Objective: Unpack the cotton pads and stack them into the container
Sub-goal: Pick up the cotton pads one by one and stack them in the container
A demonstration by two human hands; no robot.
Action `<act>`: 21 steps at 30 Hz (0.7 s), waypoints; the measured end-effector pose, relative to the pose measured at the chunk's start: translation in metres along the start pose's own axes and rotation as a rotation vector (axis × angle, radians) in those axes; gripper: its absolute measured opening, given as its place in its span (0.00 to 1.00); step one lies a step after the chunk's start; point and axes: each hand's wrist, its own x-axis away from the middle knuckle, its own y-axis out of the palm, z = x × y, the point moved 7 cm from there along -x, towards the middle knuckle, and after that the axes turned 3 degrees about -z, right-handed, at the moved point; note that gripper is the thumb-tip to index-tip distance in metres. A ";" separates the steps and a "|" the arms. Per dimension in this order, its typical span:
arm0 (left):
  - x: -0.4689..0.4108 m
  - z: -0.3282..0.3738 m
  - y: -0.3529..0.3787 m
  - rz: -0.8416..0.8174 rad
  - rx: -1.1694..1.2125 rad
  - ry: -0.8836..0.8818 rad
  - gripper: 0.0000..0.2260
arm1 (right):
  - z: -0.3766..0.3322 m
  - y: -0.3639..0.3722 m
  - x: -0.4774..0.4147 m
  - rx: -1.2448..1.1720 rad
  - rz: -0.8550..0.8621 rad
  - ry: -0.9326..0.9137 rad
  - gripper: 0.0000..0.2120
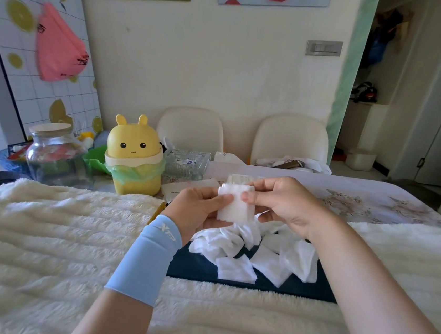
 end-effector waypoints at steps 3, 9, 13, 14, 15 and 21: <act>0.000 -0.001 -0.001 0.019 0.087 -0.015 0.09 | 0.001 -0.001 0.002 -0.114 -0.069 0.052 0.12; -0.002 -0.004 -0.002 0.057 0.154 -0.051 0.08 | 0.007 -0.002 0.001 -0.180 -0.059 0.117 0.05; -0.001 -0.002 -0.018 0.221 0.224 -0.017 0.07 | -0.004 -0.025 0.002 -0.159 0.141 0.027 0.03; -0.001 -0.002 -0.020 0.246 0.219 -0.016 0.07 | -0.009 -0.027 0.003 -0.198 0.133 -0.008 0.03; -0.001 -0.003 -0.020 0.254 0.209 -0.019 0.08 | -0.015 -0.023 0.005 -0.241 0.086 -0.039 0.03; 0.001 -0.002 0.001 0.103 0.168 -0.038 0.10 | -0.021 0.014 0.008 -0.020 -0.018 -0.067 0.06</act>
